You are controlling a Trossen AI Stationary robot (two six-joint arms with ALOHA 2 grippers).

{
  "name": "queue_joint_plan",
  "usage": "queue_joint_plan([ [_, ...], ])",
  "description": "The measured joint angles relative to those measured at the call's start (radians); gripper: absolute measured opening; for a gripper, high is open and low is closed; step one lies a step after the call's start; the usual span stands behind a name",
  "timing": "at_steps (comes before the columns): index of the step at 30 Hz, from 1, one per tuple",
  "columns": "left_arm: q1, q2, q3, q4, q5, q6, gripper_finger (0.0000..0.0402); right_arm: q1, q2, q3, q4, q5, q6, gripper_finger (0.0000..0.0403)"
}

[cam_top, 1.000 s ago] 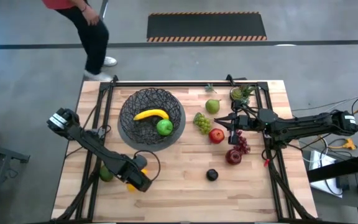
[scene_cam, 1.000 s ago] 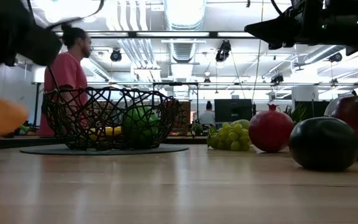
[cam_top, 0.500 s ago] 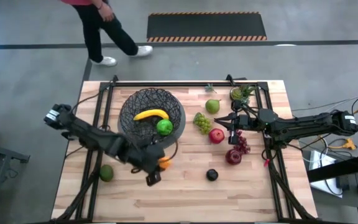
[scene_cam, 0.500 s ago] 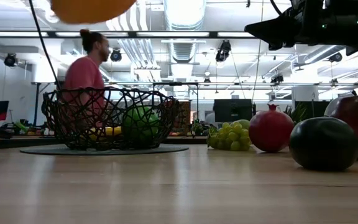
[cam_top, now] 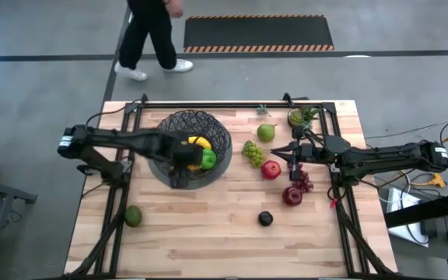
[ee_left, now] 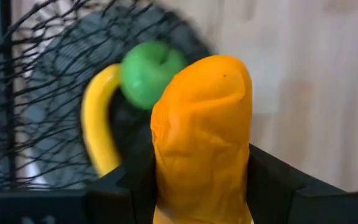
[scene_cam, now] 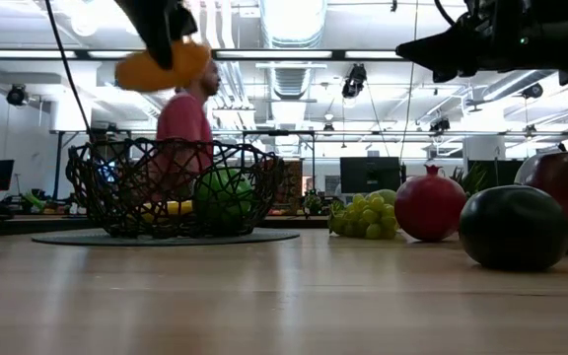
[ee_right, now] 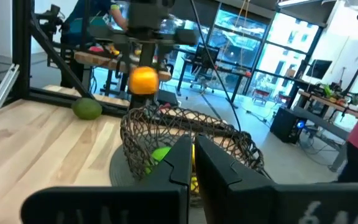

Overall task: Build produce basket
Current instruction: Put the mango into the basket

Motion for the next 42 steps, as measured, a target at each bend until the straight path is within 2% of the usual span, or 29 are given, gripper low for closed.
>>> queue_joint_plan([
  [6, 0.166, 0.001, -0.083, 0.015, 0.001, 0.181, 0.0169, 0.000, -0.063, 0.000, -0.080, 0.000, 0.005, 0.0011],
  [14, 0.289, 0.001, -0.238, 0.123, 0.009, 0.313, 0.0169, 0.000, -0.087, 0.000, -0.100, 0.000, -0.001, 0.0011],
  [23, 0.351, 0.001, -0.349, 0.227, 0.027, 0.367, 0.0169, 0.000, -0.086, 0.000, -0.099, 0.000, -0.012, 0.0011],
  [32, 0.383, 0.028, -0.373, 0.335, 0.067, 0.385, 0.0169, 0.000, -0.085, 0.000, -0.099, 0.000, -0.013, 0.0011],
  [42, 0.395, 0.056, -0.440, 0.366, 0.085, 0.384, 0.0169, 0.000, -0.085, 0.000, -0.099, 0.001, -0.012, 0.0011],
])
